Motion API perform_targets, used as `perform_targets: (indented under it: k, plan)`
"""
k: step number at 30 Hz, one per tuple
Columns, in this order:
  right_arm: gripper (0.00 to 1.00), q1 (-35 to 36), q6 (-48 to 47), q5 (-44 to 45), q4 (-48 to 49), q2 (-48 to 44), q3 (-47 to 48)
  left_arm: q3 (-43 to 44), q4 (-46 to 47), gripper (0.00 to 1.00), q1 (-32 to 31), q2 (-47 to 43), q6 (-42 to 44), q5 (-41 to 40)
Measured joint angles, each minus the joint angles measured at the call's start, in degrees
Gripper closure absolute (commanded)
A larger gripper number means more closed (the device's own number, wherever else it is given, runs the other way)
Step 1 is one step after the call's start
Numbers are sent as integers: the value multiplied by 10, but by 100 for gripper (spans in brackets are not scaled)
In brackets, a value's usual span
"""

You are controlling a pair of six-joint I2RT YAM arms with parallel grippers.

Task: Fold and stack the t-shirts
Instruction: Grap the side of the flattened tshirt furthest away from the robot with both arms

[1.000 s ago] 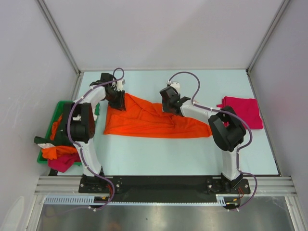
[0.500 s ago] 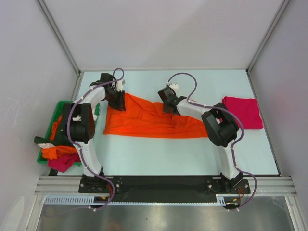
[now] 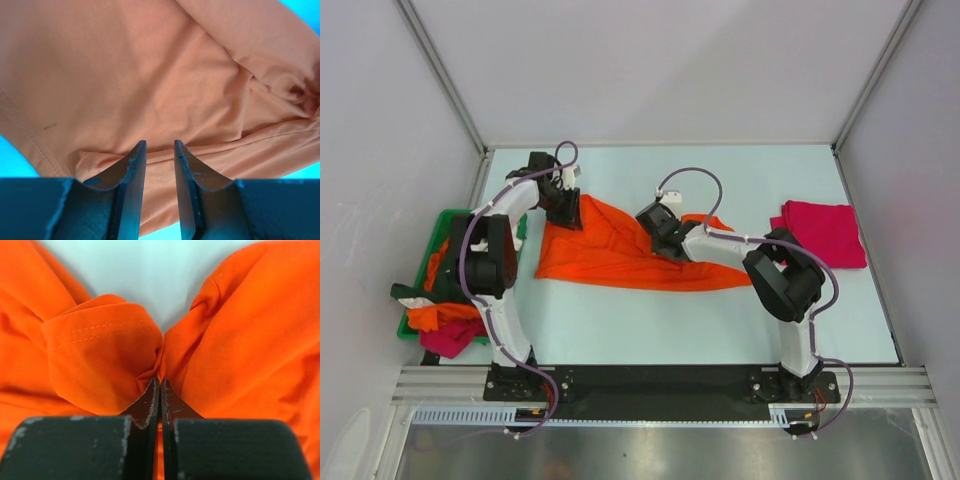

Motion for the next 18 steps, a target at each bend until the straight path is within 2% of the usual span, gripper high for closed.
perform_targets:
  k: [1,4,5,7,8,12,18]
  plan:
    - [100,5,5,0,-1,0,-2,0,0,66,0,0,0,0]
    - [79,15,21,-2,-6,0,-8,0,0,66,0,0,0,4]
    - [68,16,24,-2,-6,2,-8,0,0,65,0,0,0,6]
    - [56,15,31,-3,-6,8,-7,0,0,66,0,0,0,9]
    - [47,12,32,-4,-7,10,-7,0,0,66,0,0,0,10]
    - [40,-4,23,-8,-14,11,11,0,0,66,0,0,0,10]
    - [40,-36,-13,-11,-26,38,143,0,-2,66,0,0,0,10]
